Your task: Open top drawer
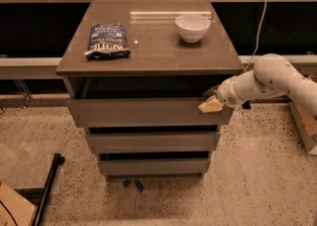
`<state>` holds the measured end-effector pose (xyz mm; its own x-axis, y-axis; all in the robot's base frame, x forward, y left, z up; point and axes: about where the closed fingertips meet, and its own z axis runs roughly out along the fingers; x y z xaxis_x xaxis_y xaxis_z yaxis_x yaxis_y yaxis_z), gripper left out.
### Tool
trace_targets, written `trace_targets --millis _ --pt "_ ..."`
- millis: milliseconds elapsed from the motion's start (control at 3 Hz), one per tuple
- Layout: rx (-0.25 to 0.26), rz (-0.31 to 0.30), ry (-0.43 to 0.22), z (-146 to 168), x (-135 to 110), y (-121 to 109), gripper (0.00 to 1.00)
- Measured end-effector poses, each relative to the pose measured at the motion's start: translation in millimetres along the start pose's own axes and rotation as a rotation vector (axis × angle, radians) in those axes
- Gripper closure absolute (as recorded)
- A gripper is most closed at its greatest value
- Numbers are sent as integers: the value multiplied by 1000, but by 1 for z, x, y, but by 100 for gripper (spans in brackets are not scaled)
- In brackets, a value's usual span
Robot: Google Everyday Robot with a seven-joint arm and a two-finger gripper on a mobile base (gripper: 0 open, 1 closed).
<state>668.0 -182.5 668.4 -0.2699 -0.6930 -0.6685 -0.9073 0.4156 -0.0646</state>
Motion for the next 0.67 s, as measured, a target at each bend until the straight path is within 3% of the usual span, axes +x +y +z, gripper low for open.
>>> trace_targets --millis 333,667 --pt "0 0 0 -2 -2 0 83" --pt "-18 3 9 -1 0 5 52"
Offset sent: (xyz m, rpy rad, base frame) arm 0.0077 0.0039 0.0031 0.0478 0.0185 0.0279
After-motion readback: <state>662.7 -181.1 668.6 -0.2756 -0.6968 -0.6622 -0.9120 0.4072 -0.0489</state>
